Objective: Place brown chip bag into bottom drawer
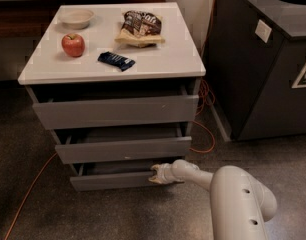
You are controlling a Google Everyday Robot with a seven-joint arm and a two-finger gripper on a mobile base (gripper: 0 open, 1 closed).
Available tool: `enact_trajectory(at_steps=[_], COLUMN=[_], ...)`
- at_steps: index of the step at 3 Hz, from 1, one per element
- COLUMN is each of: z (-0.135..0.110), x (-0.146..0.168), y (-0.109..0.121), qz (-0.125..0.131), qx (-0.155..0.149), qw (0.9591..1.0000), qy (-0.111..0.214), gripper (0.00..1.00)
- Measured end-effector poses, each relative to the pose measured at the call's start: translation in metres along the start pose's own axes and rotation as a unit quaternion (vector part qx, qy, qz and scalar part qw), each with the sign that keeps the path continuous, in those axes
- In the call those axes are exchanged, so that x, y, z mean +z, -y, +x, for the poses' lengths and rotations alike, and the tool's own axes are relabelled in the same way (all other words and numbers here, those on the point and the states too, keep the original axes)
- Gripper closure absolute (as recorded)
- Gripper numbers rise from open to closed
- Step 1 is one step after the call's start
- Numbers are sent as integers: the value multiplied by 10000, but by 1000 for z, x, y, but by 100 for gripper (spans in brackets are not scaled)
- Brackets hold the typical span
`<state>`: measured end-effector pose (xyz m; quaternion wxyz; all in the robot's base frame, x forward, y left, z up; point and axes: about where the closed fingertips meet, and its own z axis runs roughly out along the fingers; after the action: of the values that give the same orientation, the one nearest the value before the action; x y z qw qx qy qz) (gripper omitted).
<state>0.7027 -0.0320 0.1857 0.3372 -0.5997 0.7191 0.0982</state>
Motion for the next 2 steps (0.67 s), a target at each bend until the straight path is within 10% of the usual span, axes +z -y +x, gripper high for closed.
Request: enact_trajectory(at_steps=[2], z=[0], x=[0], y=[-1], qz=[-5], qx=[1], qw=[10000], qy=[3], gripper=[100])
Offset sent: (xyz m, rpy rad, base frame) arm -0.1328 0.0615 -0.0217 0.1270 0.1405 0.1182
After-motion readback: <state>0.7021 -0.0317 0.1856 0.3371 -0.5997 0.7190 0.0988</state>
